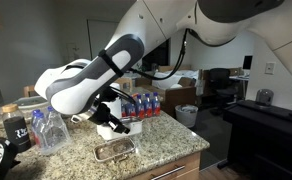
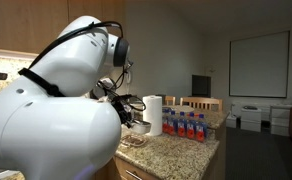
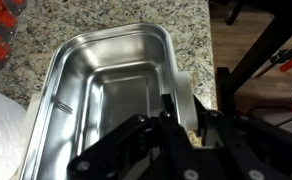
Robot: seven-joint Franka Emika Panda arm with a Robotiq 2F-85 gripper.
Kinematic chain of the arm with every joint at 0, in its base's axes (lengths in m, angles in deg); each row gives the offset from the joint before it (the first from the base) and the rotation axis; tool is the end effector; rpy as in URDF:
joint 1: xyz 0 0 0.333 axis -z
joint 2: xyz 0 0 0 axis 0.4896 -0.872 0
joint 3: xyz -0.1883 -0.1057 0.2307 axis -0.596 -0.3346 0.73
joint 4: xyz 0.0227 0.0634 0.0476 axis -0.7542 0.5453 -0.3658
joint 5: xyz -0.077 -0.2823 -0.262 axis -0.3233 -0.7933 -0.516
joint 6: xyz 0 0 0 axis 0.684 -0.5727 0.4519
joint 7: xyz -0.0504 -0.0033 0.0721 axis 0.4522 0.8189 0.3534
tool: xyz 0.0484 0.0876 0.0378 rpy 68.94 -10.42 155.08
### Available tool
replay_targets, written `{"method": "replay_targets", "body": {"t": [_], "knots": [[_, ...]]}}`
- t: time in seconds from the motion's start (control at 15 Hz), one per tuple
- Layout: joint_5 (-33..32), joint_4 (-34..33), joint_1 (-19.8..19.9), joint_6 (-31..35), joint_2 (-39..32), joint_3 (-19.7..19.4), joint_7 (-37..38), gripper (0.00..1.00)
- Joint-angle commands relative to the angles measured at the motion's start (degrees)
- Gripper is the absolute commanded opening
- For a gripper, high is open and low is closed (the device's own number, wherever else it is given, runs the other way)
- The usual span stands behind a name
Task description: Pick up the bowl and put it on the object
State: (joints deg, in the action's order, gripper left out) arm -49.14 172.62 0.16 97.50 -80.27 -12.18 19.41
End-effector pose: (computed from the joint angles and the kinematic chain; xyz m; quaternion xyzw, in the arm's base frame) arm 0.4959 0.4095 0.2762 0.6475 0.6575 -0.2505 0.2927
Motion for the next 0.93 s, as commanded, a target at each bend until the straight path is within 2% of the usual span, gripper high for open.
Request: {"method": "replay_targets", "body": {"t": [0.0,0.4,0.87], "knots": [[-0.36,-7.41,-2.36,-2.75,-3.69,-0.47,-0.65,0.05],[-0.13,-15.59,-6.23,-3.61,-9.37,-1.67,-2.82,0.05],[1.28,-21.57,-9.30,-8.93,-15.42,-3.59,-4.08,0.05]]}}
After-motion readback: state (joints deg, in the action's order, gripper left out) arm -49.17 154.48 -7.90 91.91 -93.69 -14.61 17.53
